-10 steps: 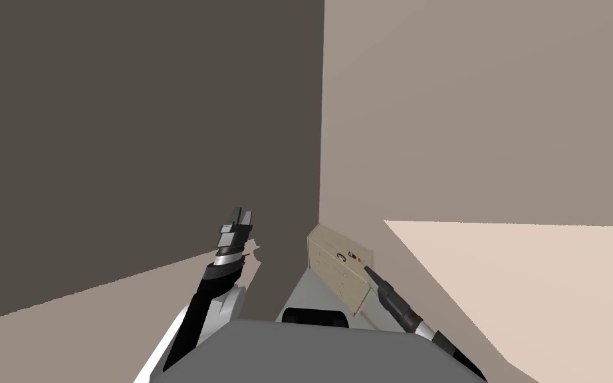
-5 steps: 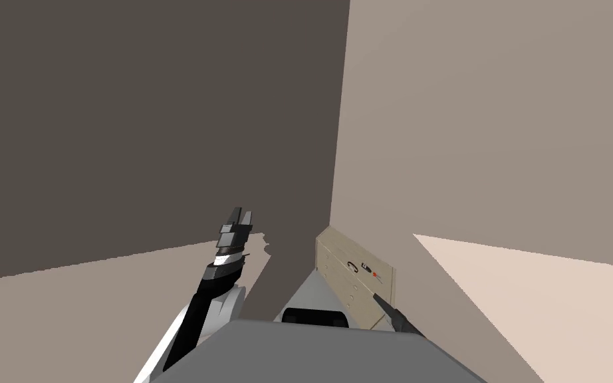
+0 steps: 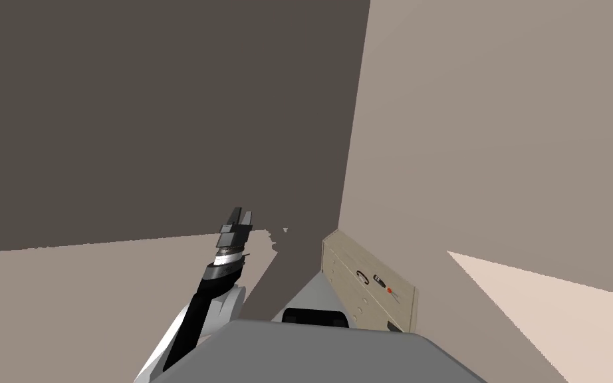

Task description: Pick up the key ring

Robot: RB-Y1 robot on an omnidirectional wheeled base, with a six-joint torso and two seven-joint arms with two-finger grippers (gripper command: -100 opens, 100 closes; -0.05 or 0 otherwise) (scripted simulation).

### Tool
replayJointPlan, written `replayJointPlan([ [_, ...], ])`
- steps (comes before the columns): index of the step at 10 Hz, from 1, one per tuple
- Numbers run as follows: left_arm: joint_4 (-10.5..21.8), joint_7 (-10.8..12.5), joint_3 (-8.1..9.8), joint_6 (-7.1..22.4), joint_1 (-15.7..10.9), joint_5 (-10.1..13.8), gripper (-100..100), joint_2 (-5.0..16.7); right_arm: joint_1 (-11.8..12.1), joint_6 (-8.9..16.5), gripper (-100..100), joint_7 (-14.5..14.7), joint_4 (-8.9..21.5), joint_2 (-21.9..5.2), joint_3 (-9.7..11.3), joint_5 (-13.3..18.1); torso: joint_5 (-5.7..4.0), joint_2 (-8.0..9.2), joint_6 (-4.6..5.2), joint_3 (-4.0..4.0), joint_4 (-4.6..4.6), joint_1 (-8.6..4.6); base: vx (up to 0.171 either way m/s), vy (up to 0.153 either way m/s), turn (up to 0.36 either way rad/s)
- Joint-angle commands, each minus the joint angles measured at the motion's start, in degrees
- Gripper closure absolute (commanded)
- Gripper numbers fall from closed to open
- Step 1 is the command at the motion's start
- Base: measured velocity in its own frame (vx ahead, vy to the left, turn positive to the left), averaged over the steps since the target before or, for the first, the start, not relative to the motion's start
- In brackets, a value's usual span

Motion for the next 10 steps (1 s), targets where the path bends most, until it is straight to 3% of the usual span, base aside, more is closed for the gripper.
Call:
replayJointPlan([
  [1,0.0,0.0,0.00,0.0,0.0,0.0,0,0.0,-0.1,0.0,-100,0.0,2.4,-0.4,0.8,1.0,0.00,0.00,0.00,0.00,0.00,0.00,0.024,-0.023,0.209],
  [2,0.0,0.0,0.00,0.0,0.0,0.0,0,0.0,-0.5,0.9,-100,-0.6,4.0,-1.9,2.7,2.8,-0.01,0.02,0.04,0.01,0.00,0.01,0.031,-0.013,0.279],
  [3,0.0,0.0,0.00,0.0,0.0,0.0,0,0.0,-0.5,0.9,-100,-0.6,4.8,-1.9,2.7,2.8,0.01,-0.02,0.00,-0.01,0.00,0.03,0.028,-0.020,0.163],
  [5,0.0,0.0,0.00,0.0,0.0,0.0,0,0.0,-1.6,2.8,-100,-1.7,8.5,-4.6,6.5,6.4,-0.01,-0.02,-0.01,-0.01,0.00,0.01,0.038,-0.030,0.423],
  [6,0.0,0.0,0.00,0.0,0.0,0.0,0,0.0,-1.6,2.8,-100,-1.7,9.5,-4.6,6.5,6.4,-0.01,-0.07,0.01,-0.04,-0.01,-0.04,0.042,-0.038,0.160],
  [8,0.0,0.0,0.01,0.0,0.0,0.0,0,0.0,-2.9,4.5,-100,-2.7,13.1,-6.7,10.2,10.0,0.00,-0.10,0.03,-0.06,-0.02,0.00,0.053,-0.031,0.309],
  [9,0.0,0.0,0.01,0.0,0.0,0.0,0,0.0,-2.9,4.5,-100,-2.7,13.9,-6.7,10.4,10.1,-0.01,-0.15,0.00,-0.09,-0.03,-0.03,0.042,-0.037,0.226],
  [10,0.0,0.0,0.01,0.0,0.0,0.0,0,0.0,-3.7,5.4,-100,-3.1,15.3,-7.5,12.4,11.9,-0.01,-0.10,0.07,-0.06,-0.03,0.00,0.045,-0.023,0.282],
])
